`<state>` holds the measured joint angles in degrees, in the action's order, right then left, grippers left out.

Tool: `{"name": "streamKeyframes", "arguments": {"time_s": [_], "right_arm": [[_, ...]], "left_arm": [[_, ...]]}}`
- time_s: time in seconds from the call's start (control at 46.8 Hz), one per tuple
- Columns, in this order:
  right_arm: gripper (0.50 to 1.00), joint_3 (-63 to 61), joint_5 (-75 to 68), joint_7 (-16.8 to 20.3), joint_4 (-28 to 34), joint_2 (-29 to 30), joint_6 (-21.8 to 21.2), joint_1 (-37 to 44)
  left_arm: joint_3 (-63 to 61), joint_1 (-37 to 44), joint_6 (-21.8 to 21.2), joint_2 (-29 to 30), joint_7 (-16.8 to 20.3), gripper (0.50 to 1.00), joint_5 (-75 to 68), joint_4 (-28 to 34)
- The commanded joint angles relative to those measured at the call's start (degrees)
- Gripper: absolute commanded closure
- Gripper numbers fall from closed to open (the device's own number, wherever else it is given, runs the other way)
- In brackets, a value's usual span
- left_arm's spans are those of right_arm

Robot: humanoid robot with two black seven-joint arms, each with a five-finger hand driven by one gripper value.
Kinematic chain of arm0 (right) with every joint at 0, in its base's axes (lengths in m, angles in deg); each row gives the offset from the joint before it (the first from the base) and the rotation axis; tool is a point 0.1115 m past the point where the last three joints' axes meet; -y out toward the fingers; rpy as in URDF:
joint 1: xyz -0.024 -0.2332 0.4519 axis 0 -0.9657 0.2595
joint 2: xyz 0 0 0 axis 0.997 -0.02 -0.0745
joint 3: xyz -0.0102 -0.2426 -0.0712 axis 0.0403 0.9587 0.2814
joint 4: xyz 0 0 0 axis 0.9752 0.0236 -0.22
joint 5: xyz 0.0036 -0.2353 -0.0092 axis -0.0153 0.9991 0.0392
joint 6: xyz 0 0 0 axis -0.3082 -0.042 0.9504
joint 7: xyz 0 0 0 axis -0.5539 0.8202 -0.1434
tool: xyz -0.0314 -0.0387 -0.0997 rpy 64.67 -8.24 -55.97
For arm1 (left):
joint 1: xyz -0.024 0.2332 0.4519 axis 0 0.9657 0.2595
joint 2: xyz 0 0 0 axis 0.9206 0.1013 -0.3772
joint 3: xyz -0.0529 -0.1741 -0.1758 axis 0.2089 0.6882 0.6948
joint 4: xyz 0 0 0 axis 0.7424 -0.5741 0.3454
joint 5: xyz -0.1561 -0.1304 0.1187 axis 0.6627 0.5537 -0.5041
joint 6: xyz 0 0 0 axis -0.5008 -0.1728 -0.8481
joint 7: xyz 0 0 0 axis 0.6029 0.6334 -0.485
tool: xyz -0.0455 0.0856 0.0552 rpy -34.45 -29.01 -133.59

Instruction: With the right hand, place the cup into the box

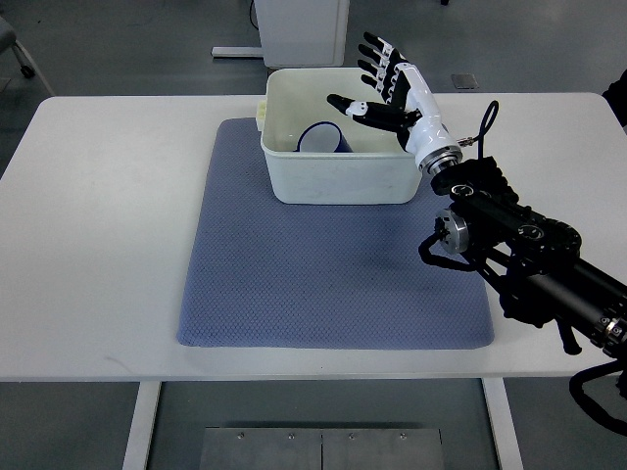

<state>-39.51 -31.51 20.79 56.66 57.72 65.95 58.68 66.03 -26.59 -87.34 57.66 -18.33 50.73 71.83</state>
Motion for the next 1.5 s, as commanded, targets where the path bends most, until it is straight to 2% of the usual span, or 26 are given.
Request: {"name": "streamKeyframes", "arguments": {"time_s": [0.0,0.428,0.62,0.77,0.898,1.134,1.476], "right_arm": [[0.54,-0.66,-0.01,-0.01,0.17,-0.6,0.0,0.24],[0.505,-6.37,-0.54,0.87,2.8,-8.95,-1.23,-1.08],[0.505,-14.2,-0.72,5.61,3.6,-9.48,-3.95,-6.17],[0.502,-17.8,-0.36,7.64,3.6,-9.91,-6.94,-9.52],[0.502,-20.79,-0.01,8.69,3.6,-10.0,-7.74,-12.42],[0.5,-23.52,-0.01,8.87,3.95,-9.74,-9.67,-15.32],[0.5,-25.63,-0.1,7.29,5.79,-8.25,-9.49,-18.66]], "left_arm": [[0.02,0.0,-0.01,0.0,0.0,0.5,0.0,-0.01],[0.02,0.0,-0.01,0.0,0.0,0.5,0.0,-0.01],[0.02,0.0,-0.01,0.0,0.0,0.5,0.0,-0.01],[0.02,0.0,-0.01,0.0,0.0,0.5,0.0,-0.01],[0.02,0.0,-0.01,0.0,0.0,0.5,0.0,-0.01],[-0.16,0.0,-0.01,0.0,0.0,0.5,0.0,-0.01],[0.02,0.0,-0.01,0.0,0.0,0.5,0.0,-0.01]]}}
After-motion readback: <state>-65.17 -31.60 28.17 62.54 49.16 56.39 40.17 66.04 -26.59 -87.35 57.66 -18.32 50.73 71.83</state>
